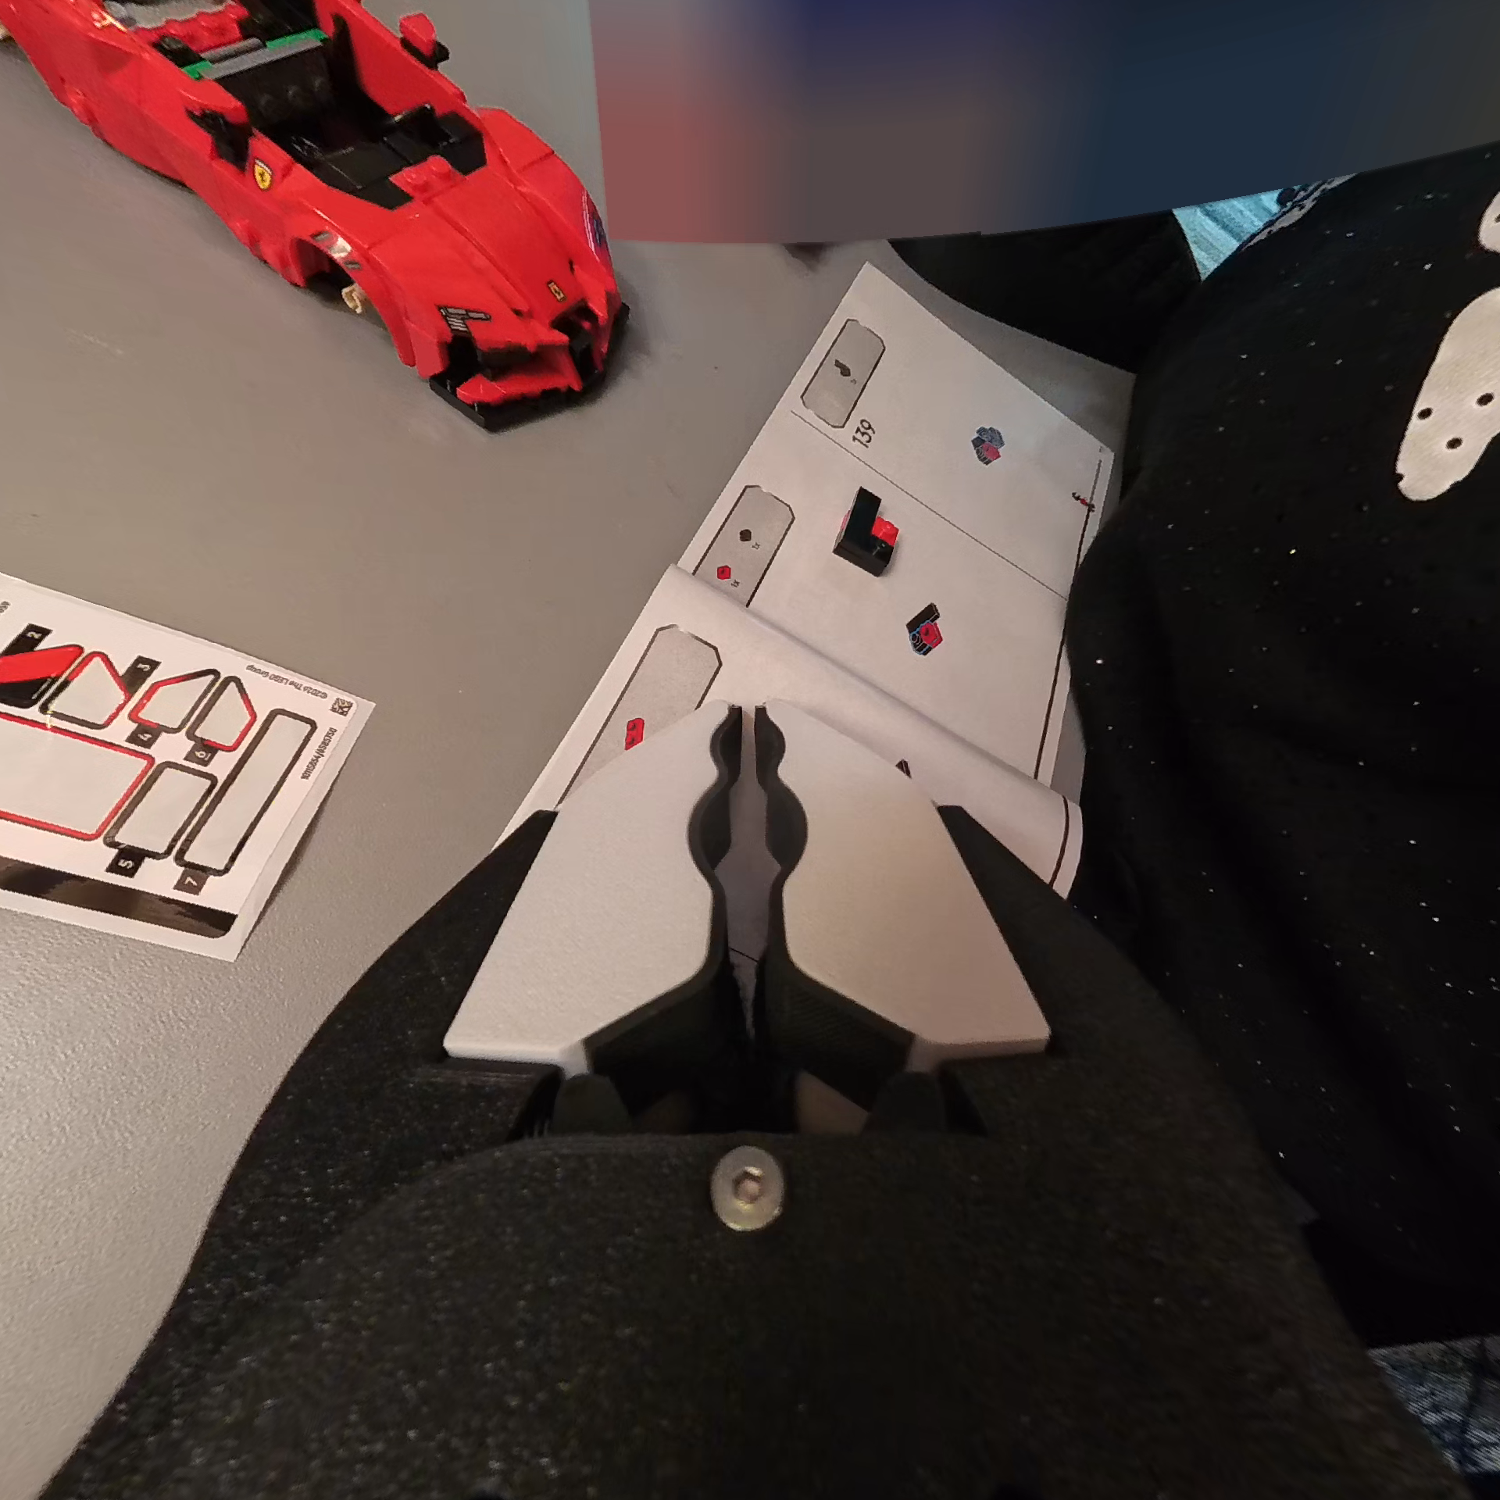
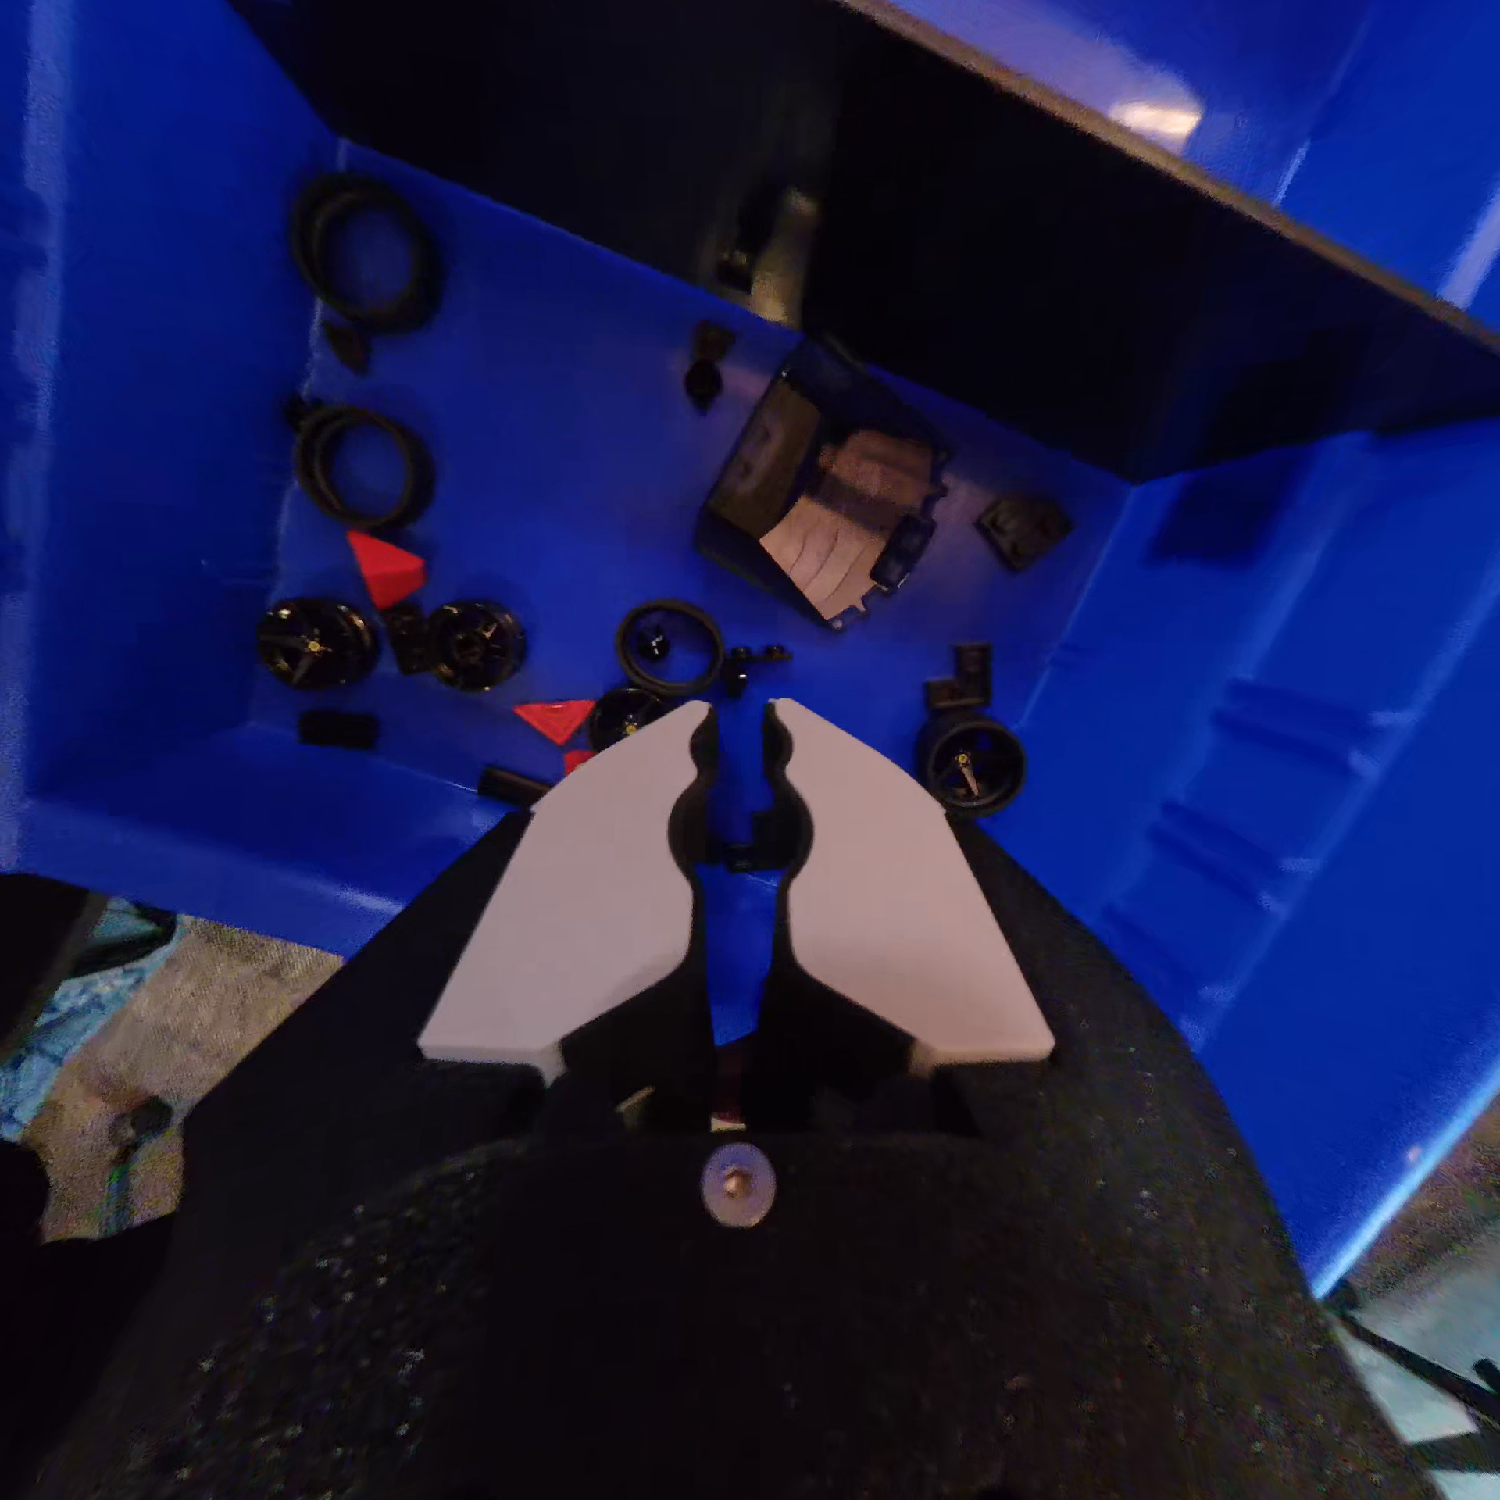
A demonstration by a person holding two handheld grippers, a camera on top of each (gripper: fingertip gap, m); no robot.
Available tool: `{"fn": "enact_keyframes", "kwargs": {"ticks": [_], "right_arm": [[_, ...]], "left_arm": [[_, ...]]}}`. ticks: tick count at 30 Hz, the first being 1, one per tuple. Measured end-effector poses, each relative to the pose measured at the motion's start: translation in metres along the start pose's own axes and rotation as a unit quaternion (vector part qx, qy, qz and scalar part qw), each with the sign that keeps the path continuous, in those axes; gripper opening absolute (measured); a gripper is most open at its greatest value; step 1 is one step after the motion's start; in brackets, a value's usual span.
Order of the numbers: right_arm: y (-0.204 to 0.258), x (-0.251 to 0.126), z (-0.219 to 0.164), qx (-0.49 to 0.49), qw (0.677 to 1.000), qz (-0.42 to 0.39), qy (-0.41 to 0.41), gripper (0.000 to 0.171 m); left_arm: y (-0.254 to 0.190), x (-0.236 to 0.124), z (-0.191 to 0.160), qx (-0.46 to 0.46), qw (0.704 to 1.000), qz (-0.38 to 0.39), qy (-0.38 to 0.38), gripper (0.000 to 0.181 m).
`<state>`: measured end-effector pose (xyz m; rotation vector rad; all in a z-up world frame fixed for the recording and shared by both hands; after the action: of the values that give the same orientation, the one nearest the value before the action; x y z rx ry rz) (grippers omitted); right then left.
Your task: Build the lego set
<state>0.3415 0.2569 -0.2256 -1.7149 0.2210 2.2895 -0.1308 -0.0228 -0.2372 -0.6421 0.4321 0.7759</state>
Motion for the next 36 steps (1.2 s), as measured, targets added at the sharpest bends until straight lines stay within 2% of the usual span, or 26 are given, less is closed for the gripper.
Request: {"fn": "enact_keyframes", "kwargs": {"ticks": [5, 14, 19, 22, 26, 29, 31, 36], "right_arm": [[-0.001, 0.009, 0.001, -0.044, 0.999, -0.006, 0.019, 0.014], [-0.003, 0.014, 0.003, -0.081, 0.997, 0.011, 0.015, 0.005], [-0.006, -0.016, 0.011, -0.054, 0.997, -0.029, -0.053, 0.005], [0.007, -0.045, 0.027, -0.057, 0.989, -0.067, -0.116, 0.005], [0.047, -0.086, 0.06, -0.095, 0.964, -0.114, -0.222, 0.005], [0.099, -0.105, 0.099, -0.134, 0.931, -0.076, -0.33, 0.005], [0.135, -0.105, 0.128, -0.158, 0.913, -0.043, -0.373, 0.005], [0.22, -0.08, 0.199, -0.223, 0.885, 0.03, -0.408, 0.005]], "left_arm": [[-0.001, 0.0, 0.0, 0.01, 1.0, 0.008, -0.001, 0.003], [-0.001, 0.0, 0.0, 0.01, 1.0, 0.008, 0.0, 0.003], [-0.002, -0.001, 0.0, 0.024, 1.0, 0.016, -0.004, 0.005], [-0.004, -0.003, 0.002, 0.032, 0.999, 0.009, -0.016, 0.015], [-0.017, -0.015, 0.008, 0.072, 0.996, -0.009, -0.055, 0.019], [-0.027, -0.031, 0.013, 0.112, 0.991, -0.006, -0.075, 0.027], [-0.033, -0.043, 0.02, 0.148, 0.985, 0.009, -0.091, 0.035], [-0.052, -0.071, 0.055, 0.241, 0.956, 0.045, -0.164, 0.054]]}}
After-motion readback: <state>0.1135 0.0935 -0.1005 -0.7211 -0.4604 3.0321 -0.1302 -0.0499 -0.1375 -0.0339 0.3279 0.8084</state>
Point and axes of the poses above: each gripper's, where its closed fingertips meet, x out along the fingers, z out of its top, y = z × x across the jaws, the point moved 4 cm from there along -x, back along the fingers, and after that the axes turned 1 degree about -x, right-handed, at the moved point
